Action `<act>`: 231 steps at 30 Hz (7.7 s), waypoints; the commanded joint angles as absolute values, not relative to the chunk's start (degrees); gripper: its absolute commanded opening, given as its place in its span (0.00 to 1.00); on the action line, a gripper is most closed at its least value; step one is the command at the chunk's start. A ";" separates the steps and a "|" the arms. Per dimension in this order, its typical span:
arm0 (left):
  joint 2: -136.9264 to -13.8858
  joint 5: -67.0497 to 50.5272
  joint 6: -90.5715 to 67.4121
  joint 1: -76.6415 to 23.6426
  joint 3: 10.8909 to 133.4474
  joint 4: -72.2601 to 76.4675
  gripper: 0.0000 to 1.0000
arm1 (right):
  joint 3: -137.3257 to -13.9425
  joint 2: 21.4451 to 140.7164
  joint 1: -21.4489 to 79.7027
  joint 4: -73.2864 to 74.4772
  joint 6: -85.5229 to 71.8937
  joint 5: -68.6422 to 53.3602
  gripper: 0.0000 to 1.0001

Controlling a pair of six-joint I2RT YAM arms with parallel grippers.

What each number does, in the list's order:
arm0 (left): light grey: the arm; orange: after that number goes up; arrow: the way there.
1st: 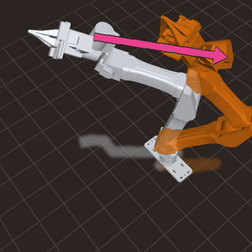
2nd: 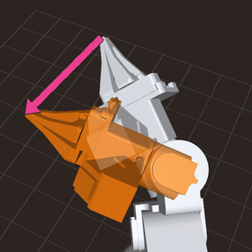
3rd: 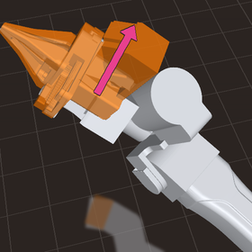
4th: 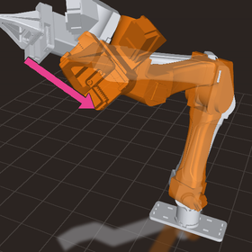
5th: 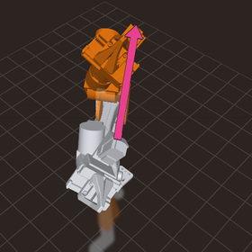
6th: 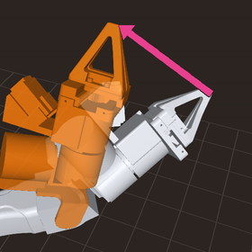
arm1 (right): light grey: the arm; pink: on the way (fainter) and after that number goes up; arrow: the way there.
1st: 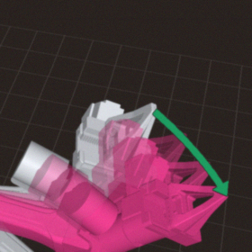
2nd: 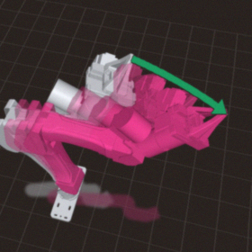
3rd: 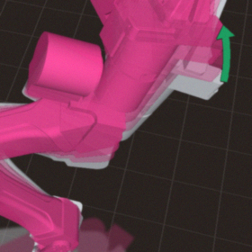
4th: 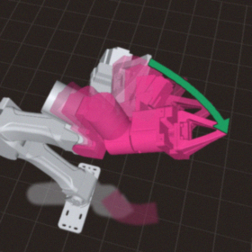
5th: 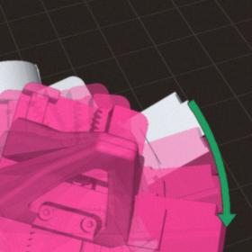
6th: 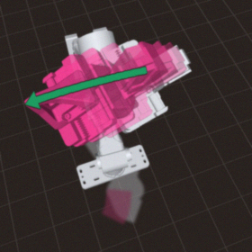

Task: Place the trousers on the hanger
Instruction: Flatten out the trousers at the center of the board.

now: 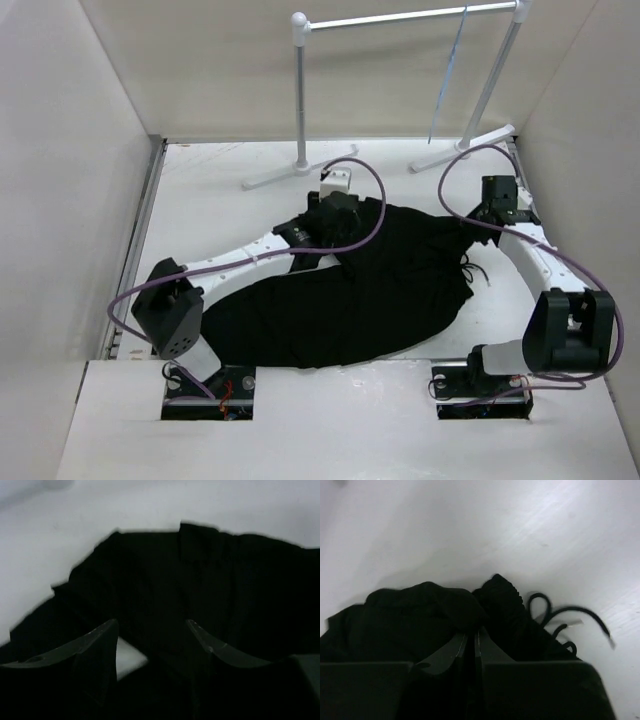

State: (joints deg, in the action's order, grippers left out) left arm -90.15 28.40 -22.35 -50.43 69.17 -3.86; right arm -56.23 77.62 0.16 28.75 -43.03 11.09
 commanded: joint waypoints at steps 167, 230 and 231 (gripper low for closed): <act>-81.21 -0.88 -48.96 16.57 56.78 -17.85 0.69 | -55.63 91.05 -0.40 7.47 -43.59 4.40 0.55; -61.25 4.56 -50.54 11.30 80.51 -41.92 0.08 | -43.85 59.03 -11.38 15.04 -51.50 5.97 0.06; -63.17 4.83 -50.36 11.30 80.16 -41.58 0.08 | -44.90 62.02 -11.38 13.64 -51.76 6.24 0.06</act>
